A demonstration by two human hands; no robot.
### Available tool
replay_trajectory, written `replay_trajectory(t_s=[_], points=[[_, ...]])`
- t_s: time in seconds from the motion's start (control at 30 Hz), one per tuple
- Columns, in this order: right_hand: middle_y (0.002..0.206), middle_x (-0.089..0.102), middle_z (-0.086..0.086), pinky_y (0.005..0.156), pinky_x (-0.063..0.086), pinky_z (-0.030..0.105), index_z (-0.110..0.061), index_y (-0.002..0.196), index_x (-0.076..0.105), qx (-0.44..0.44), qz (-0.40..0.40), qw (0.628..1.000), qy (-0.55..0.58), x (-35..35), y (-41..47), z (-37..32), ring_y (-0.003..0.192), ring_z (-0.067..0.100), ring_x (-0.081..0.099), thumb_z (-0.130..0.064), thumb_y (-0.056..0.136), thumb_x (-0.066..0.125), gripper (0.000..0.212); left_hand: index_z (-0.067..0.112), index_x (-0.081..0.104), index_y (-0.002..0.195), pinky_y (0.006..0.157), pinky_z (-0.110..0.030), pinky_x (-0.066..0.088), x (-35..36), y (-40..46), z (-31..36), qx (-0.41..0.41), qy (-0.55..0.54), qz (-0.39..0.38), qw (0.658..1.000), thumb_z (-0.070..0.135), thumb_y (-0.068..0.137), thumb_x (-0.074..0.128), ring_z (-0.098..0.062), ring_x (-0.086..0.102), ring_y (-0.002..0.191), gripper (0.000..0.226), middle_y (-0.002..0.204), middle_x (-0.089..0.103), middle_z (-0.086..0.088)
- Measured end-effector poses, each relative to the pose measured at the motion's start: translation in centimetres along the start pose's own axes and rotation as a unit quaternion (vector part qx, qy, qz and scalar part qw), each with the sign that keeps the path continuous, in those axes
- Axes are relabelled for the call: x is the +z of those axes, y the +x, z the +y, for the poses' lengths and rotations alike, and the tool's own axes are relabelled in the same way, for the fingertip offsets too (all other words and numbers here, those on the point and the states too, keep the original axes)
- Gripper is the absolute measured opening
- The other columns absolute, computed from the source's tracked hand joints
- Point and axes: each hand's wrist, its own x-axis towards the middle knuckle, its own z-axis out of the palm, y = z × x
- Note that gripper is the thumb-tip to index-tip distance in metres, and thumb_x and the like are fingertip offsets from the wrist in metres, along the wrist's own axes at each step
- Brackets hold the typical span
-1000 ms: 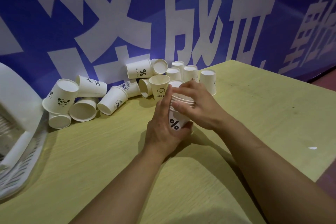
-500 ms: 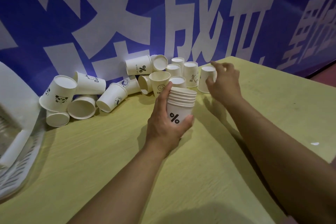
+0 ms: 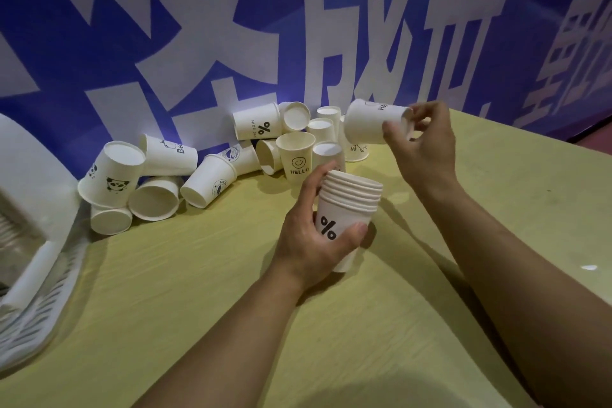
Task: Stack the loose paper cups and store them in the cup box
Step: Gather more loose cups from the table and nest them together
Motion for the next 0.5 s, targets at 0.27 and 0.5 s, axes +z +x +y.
replay_trajectory(t_s=[0.27, 0.5], points=[[0.111, 0.047, -0.003, 0.072, 0.061, 0.030, -0.045, 0.126, 0.042, 0.001, -0.242, 0.960, 0.143, 0.3, -2.8, -2.7, 0.101, 0.021, 0.061, -0.028, 0.076, 0.068, 0.059, 0.068, 0.017, 0.144, 0.080, -0.028, 0.060, -0.1, 0.1, -0.2, -0.020, -0.026, -0.009, 0.999, 0.057, 0.068, 0.072, -0.001, 0.065, 0.103, 0.094, 0.125, 0.051, 0.040], [0.107, 0.045, -0.008, 0.067, 0.052, 0.012, -0.055, 0.139, 0.024, -0.004, -0.319, 0.941, 0.112, 0.0, -3.1, -3.2, 0.092, 0.005, 0.057, -0.028, 0.077, 0.060, 0.078, 0.069, 0.012, 0.143, 0.073, -0.021, 0.059, -0.1, 0.2, -0.4, -0.025, -0.022, 0.001, 0.999, 0.059, 0.068, 0.070, 0.003, 0.065, 0.099, 0.096, 0.124, 0.050, 0.030]])
